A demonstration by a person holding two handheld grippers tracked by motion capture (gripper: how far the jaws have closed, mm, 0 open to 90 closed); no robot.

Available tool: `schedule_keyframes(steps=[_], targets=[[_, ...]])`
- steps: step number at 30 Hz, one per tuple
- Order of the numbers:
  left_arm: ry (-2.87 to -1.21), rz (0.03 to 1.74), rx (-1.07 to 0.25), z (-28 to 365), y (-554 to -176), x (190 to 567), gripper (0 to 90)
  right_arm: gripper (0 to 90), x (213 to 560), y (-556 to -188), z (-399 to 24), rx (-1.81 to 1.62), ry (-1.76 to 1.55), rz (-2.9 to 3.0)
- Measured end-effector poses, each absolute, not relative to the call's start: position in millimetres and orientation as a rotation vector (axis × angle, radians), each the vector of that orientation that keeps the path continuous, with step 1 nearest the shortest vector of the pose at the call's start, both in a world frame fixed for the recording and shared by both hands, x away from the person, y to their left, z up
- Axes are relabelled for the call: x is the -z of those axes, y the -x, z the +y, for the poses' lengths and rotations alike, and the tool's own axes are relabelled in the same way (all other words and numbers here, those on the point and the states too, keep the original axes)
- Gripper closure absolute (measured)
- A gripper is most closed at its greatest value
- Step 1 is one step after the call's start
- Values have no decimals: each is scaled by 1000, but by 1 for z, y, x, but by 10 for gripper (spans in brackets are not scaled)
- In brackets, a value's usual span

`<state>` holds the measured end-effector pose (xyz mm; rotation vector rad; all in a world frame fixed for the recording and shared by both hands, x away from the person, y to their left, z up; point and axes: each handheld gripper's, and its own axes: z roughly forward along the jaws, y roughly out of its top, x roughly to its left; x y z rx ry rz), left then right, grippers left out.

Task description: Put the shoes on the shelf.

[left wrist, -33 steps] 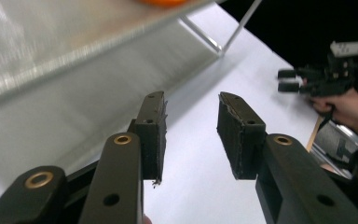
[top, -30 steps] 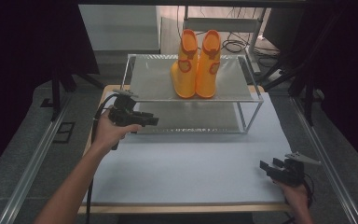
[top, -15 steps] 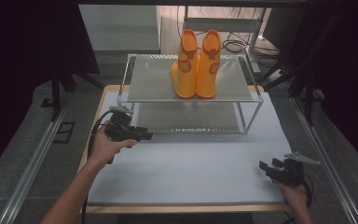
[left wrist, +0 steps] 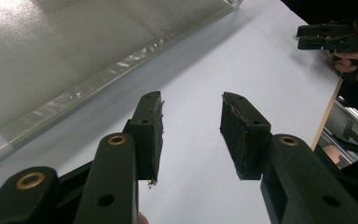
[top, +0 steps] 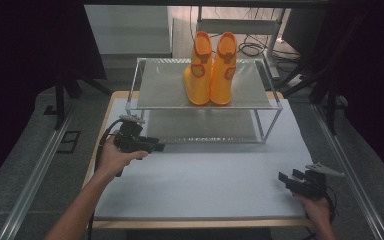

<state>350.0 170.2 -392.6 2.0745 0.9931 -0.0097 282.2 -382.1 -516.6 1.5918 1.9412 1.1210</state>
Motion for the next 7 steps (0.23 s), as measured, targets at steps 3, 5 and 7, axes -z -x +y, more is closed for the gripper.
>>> schedule_keyframes(steps=[3, 5, 7], targets=[[-2072, 1003, 2, 172, -351, 393, 576, 330, 517, -283, -382, -1120, -1592, 1943], [-2070, 1008, -2, 173, -351, 393, 559, 330, 517, -283, -381, -1120, -1590, 1943], [-2066, 1008, -4, 173, -351, 392, 553, 330, 516, -283, -381, -1123, -1589, 1942]])
